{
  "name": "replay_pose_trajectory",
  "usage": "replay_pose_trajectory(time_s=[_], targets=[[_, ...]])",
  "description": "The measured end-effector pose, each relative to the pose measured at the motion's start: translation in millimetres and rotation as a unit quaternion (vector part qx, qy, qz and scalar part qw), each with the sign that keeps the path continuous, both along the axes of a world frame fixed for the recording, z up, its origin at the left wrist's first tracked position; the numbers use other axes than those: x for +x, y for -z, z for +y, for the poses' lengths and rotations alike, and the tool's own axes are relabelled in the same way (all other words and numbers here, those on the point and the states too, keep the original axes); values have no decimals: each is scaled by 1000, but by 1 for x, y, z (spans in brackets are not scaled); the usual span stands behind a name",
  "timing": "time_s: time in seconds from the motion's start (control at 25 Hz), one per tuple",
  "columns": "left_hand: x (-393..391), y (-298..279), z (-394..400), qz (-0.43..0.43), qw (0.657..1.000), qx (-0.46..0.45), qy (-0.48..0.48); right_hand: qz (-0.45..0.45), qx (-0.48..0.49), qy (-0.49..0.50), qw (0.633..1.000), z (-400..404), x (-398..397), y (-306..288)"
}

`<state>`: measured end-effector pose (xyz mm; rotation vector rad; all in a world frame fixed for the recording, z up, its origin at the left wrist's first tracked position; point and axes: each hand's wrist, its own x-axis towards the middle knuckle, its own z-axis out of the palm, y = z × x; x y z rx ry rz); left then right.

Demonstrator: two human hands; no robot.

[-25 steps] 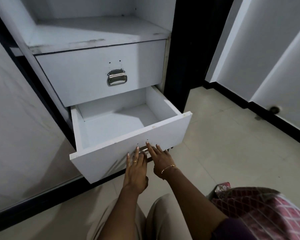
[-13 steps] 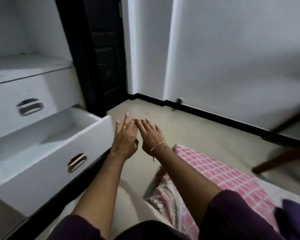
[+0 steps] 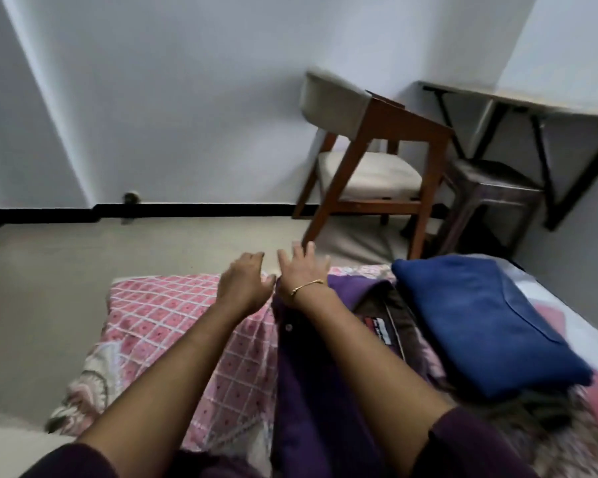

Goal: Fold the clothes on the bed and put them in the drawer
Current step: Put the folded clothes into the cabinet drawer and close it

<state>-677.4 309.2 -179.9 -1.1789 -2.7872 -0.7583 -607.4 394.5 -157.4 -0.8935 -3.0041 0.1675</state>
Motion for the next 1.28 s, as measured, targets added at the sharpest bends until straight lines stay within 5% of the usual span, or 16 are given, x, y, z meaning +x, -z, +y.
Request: replay_pose_trajectory(time_s=[0.2,0.44,0.72,0.96,1.16,1.28], targets=[[49,25,36,-300,951,34,-69,-68,-49,161,983,44,58,15],[66,25,19,-538,832,93,-105,-28,-87,152,984,30,62,39],[79,16,9,-609,787,70,-69,127,-103,191,968,34,73,34],[59,21,0,-580,782,205,-100,170,-109,278,939,52,82,24],[42,25,-19,-569,781,230,-118,127,-405,272,864,61,86,42],[43,19,-29,-604,772,168,-100,89,-525,241,812,64,93,35]])
